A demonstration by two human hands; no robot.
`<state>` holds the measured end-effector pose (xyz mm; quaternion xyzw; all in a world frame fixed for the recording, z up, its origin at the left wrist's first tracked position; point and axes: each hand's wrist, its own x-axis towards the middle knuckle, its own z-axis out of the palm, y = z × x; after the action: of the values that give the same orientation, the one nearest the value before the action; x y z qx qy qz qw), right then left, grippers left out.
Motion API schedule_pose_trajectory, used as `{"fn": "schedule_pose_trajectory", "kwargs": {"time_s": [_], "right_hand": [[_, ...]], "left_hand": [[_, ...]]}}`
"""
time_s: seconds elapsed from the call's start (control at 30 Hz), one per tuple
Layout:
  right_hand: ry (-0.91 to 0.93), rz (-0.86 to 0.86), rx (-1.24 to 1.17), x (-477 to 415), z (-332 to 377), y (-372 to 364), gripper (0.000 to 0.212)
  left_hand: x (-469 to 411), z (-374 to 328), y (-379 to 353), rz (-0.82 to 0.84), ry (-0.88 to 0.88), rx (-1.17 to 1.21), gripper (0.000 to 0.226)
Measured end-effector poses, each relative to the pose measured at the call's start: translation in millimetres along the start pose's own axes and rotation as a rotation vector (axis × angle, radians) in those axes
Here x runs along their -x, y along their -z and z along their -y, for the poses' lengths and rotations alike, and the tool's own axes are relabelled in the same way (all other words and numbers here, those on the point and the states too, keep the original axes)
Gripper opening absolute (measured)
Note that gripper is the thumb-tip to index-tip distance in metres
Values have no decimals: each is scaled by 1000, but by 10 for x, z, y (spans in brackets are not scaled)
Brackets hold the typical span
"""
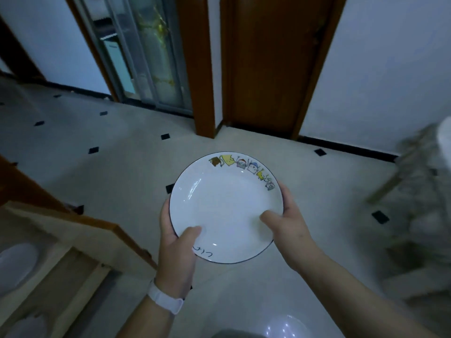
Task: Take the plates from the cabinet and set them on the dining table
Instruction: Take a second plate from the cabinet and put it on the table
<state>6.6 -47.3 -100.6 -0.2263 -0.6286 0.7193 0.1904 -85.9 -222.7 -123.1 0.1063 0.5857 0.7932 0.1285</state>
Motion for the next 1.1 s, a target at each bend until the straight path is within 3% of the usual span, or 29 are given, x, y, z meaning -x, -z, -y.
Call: {"fn": "schedule_pose_trajectory", "kwargs": {"time_s": [0.53,1.1], "right_hand": [[65,-670,-63,-96,54,1636,68],[92,-1334,-7,-312,319,2156,67]], "left_hand": [[-781,709,-2079,630,223,-1,65],[-1405,1254,-3737,1244,504,73,62]]}}
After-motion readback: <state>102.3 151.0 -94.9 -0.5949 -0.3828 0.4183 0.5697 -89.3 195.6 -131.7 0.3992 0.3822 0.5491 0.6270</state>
